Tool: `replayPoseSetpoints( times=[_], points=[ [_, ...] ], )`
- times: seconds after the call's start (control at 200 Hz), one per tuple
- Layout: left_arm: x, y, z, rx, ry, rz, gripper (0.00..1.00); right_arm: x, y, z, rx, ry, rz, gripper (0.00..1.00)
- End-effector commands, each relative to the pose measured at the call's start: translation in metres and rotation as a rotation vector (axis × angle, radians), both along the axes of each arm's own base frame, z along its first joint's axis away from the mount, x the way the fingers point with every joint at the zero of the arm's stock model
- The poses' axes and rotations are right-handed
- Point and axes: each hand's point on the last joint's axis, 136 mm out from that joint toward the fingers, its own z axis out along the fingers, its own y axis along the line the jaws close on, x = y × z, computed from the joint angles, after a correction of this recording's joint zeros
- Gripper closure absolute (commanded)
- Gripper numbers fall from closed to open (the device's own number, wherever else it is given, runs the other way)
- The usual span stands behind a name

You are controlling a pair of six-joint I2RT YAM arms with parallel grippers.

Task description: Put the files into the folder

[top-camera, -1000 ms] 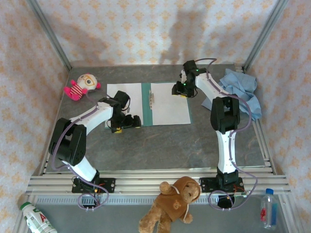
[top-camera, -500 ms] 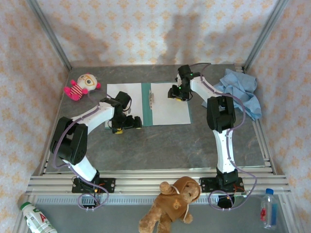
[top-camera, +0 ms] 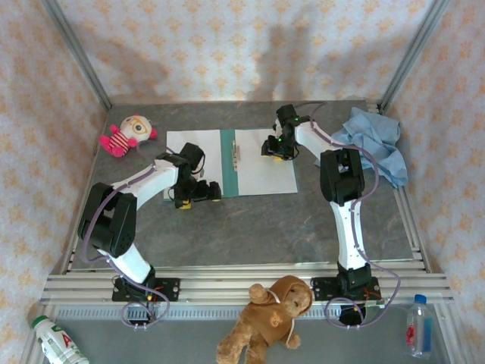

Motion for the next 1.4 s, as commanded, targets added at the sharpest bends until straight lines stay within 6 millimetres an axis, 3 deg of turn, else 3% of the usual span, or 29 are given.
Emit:
replayPoseSetpoints(
  times=[0.0,1.096,1.391],
  points=[
    [0.002,0.002,0.001,0.023,-0.009,-0.007,0.01,0.003,-0.003,-0.012,-0.03,0.009,-0.007,0.53],
    [0.0,0.003,-0.001,0.023,0.001,-0.012,0.0,0.013,0.002,0.003,-0.011,-0.022,-0.023,0.53],
    [0.002,0.002,0.001,0.021,-0.006,-0.014,0.0,0.015,0.006,0.022,0.023,-0.043,-0.023,0.53]
  ],
)
